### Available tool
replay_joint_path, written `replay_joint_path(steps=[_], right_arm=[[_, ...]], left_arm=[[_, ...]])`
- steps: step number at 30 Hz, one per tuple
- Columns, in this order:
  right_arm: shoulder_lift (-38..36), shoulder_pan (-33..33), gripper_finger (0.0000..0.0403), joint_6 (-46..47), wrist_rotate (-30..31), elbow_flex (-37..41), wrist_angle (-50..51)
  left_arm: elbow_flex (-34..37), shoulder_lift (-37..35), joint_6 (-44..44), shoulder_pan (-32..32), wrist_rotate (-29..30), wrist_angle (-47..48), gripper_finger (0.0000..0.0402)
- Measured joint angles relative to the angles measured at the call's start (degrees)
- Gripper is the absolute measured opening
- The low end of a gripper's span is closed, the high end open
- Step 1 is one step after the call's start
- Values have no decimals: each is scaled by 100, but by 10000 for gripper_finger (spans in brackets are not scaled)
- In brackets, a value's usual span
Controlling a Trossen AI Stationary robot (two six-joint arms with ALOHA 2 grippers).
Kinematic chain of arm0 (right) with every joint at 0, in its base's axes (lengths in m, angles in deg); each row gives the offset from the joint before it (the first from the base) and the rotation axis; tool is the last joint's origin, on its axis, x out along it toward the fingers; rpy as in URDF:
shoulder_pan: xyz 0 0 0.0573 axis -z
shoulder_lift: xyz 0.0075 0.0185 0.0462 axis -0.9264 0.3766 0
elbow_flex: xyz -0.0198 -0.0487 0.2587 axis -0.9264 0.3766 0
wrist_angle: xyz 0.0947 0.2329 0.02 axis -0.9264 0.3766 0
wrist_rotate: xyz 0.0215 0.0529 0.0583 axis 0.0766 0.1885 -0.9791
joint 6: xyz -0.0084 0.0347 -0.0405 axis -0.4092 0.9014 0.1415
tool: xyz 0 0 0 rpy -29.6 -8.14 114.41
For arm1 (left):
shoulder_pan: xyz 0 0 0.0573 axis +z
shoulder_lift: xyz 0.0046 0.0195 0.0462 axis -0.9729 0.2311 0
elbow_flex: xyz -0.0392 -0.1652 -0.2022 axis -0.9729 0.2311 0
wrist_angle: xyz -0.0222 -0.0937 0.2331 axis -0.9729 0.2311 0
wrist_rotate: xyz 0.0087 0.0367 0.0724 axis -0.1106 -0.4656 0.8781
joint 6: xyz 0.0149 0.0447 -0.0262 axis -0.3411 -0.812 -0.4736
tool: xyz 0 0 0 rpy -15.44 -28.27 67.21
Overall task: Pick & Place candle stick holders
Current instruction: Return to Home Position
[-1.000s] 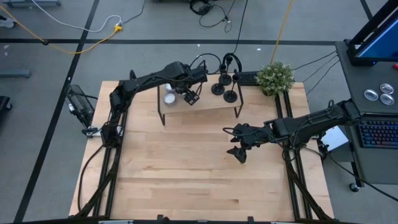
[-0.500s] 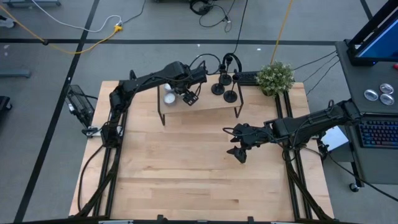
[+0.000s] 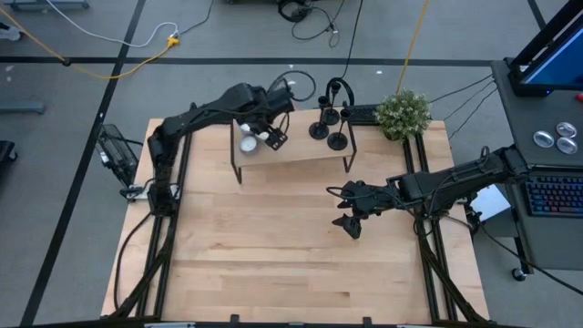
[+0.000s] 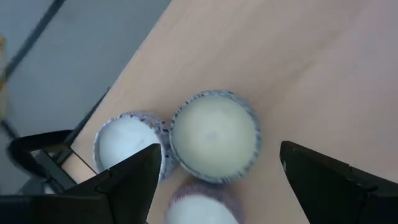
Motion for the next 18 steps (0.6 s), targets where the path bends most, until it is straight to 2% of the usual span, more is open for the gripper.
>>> replay_joint_path(steps=[4,8,14,18], right_arm=[[-1,0,293,-2,0,0,3],[0,0,293,-5,0,0,4],[0,0,293,-446,-2,0,227],[0,0,293,-774,-2,0,770]], left_arm=[[0,-454,115,-4,-334,-129,335],[0,-1010,95,-61,-307,-178,335],[0,-1753,-18,-333,444,-170,335],[180,-2205,-131,-583,524,-191,335]])
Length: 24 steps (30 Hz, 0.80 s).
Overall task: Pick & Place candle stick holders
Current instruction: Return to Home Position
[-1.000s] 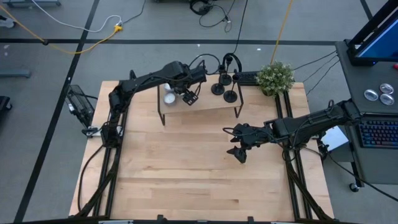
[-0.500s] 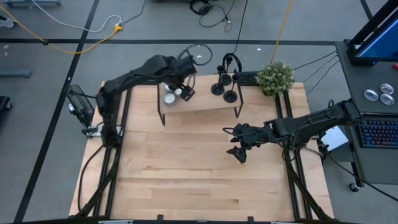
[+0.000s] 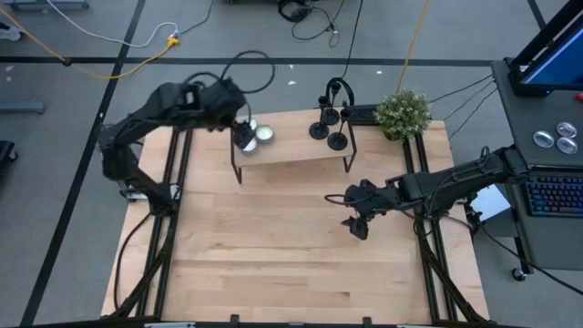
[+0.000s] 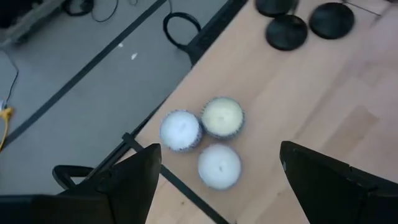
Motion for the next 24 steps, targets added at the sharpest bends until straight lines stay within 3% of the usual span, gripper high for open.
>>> replay_joint_path(steps=[4,12,19,24], right_arm=[[-2,-1,293,211,83,0,420],[-350,0,293,-438,409,2,424],[-1441,-2,293,-614,775,516,254],[-2537,-2,293,-312,754,1327,24]], left_arm=[[838,-606,191,-280,3,-313,335],[3727,-2387,780,-1036,-155,-2029,335],[5901,-4031,1033,-1986,-192,-4066,335],[7290,-5027,1310,-2414,221,-5209,335]])
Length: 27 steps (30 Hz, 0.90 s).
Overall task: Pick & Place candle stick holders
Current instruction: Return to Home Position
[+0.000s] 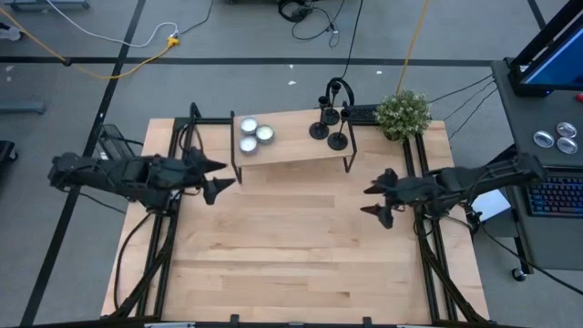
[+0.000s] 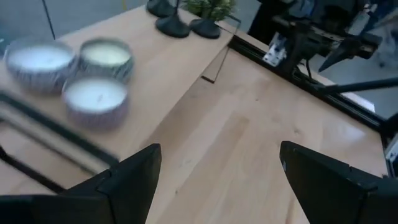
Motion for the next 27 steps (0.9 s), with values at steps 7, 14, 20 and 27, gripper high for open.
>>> replay_joint_path(steps=[7,14,20,27], right_arm=[[-1464,0,293,372,0,733,-40],[-2495,0,293,441,23,1157,-190],[-2821,0,293,869,8,1345,1],[-2984,0,293,1063,2,1628,-6]], left_arm=[[1333,-882,746,-229,483,-254,335],[2087,-1249,1293,-243,1020,-320,335],[2248,-1223,1416,-243,1012,-206,335],[2248,-1305,1140,-242,815,-681,335]])
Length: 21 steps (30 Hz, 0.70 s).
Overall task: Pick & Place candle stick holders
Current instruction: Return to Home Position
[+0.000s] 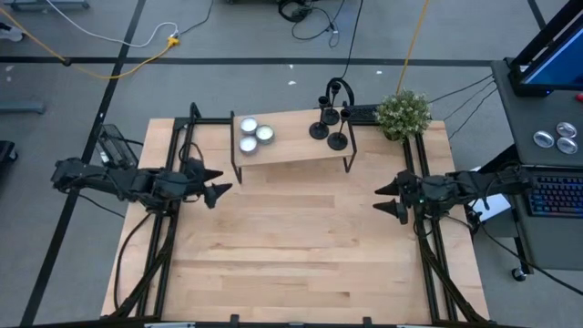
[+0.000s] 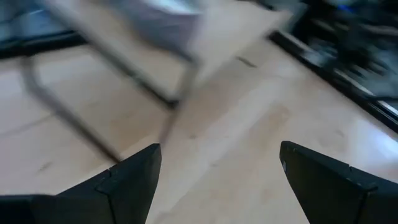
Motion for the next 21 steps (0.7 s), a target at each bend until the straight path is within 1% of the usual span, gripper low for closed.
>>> replay_joint_path(steps=[4,6,9,13,17,20,21], right_arm=[[-282,0,293,-518,0,7,-92],[-465,0,293,-850,2,7,-252],[-748,-2,293,-1182,0,7,-309],[-994,-1,293,-1327,0,7,-308],[-1119,-1,293,-1386,10,13,-353],[-1120,0,293,-1676,1,290,-1168],[-1120,-1,293,-1790,-32,433,-1447]], left_arm=[[0,-259,-1162,-1,-753,-507,335],[11,-412,-1586,-1,-975,-680,335],[250,-687,-2013,-1,-1150,-1155,335],[907,-1066,-2221,-1,-1365,-1977,335],[1612,-1401,-2212,-1,-1625,-2741,335],[2056,-1560,-2173,-1,-1763,-3201,335],[2070,-1589,-2168,-1,-1771,-3090,335]])
